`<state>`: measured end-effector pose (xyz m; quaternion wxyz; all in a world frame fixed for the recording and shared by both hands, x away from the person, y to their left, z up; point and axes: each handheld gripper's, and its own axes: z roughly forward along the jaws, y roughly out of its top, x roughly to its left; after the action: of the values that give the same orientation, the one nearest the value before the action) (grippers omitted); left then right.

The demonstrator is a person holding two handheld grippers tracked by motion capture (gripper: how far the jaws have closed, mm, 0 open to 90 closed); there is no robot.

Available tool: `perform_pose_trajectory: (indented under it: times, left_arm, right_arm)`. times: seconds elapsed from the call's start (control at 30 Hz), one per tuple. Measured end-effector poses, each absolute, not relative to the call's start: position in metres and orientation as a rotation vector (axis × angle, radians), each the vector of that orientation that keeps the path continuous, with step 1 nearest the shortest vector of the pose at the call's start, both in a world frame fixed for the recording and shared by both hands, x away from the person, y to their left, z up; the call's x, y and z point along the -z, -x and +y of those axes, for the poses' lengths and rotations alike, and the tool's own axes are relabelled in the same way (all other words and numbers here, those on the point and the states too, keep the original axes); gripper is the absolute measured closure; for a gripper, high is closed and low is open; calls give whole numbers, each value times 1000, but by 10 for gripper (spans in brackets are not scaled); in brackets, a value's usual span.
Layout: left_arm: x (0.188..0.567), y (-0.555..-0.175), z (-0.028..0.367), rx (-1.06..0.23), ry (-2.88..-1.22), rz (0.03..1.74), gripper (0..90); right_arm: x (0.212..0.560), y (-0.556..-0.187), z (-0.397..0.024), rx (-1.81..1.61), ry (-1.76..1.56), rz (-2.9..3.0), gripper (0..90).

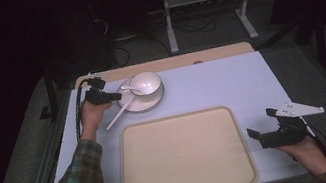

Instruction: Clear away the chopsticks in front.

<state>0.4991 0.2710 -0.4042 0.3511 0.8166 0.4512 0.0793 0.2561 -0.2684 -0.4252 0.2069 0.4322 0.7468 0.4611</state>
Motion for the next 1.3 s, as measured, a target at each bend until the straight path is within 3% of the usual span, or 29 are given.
perform_pose_trajectory:
  times: [0.23,1.3]
  left_arm:
    - [393,-482,270,-176,-2158,1170,752]
    - [408,-466,265,-153,-2324,1161,771]
  right_arm:
    - [424,-255,-268,-1286,-1198,2079,0]
    - [424,-255,-267,-1284,-1198,2081,0]
